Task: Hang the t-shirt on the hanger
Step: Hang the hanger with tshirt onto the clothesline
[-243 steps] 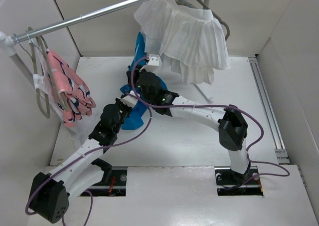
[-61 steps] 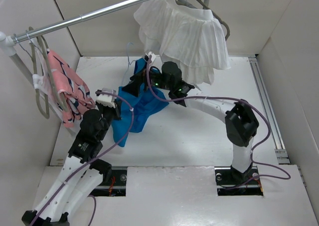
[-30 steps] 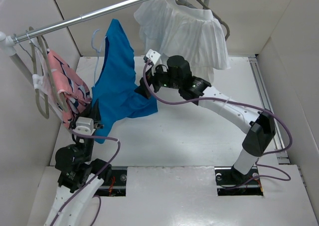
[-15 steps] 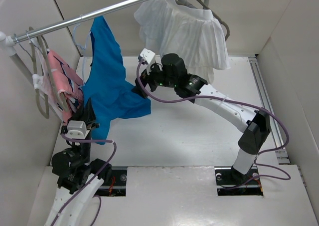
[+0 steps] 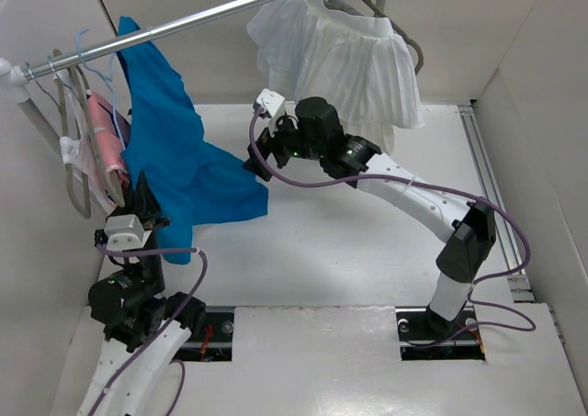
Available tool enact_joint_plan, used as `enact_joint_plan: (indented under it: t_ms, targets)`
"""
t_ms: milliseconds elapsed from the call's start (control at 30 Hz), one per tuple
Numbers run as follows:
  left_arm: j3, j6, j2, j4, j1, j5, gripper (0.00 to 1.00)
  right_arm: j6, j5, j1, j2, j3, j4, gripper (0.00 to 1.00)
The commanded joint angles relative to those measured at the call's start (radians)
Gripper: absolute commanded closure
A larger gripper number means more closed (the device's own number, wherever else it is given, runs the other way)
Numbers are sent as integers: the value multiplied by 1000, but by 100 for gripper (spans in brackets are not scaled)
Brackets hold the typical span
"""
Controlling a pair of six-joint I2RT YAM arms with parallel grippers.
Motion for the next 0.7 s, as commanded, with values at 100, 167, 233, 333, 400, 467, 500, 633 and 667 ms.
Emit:
enact_joint_plan:
  t_ms: [100, 167, 233, 333, 400, 467, 500, 633, 667]
  targets:
    - [58, 41, 48, 86, -4, -28, 100, -13, -2, 10, 1, 48, 15, 0]
    - [69, 30, 48, 48, -4, -7, 100, -13, -2, 10, 1, 48, 6, 0]
    - [78, -13, 48, -36, -4, 15, 100, -13, -2, 10, 1, 39, 6, 0]
    - [78, -40, 48, -130, -4, 24, 100, -23, 7, 10, -10, 29, 6, 0]
    - [87, -56, 48, -156, -4, 50, 96, -23, 7, 10, -10, 29, 6, 0]
    - [87, -56, 36, -166, -4, 90, 83, -23, 7, 10, -10, 20, 6, 0]
    - [87, -47, 35, -166, -4, 110, 72, -23, 7, 10, -10, 20, 6, 0]
    - [49, 57, -39, -204, -4, 266, 4, -32, 7, 10, -19, 20, 6, 0]
    - [32, 81, -79, -230, -4, 314, 0, -41, 7, 10, -29, 8, 6, 0]
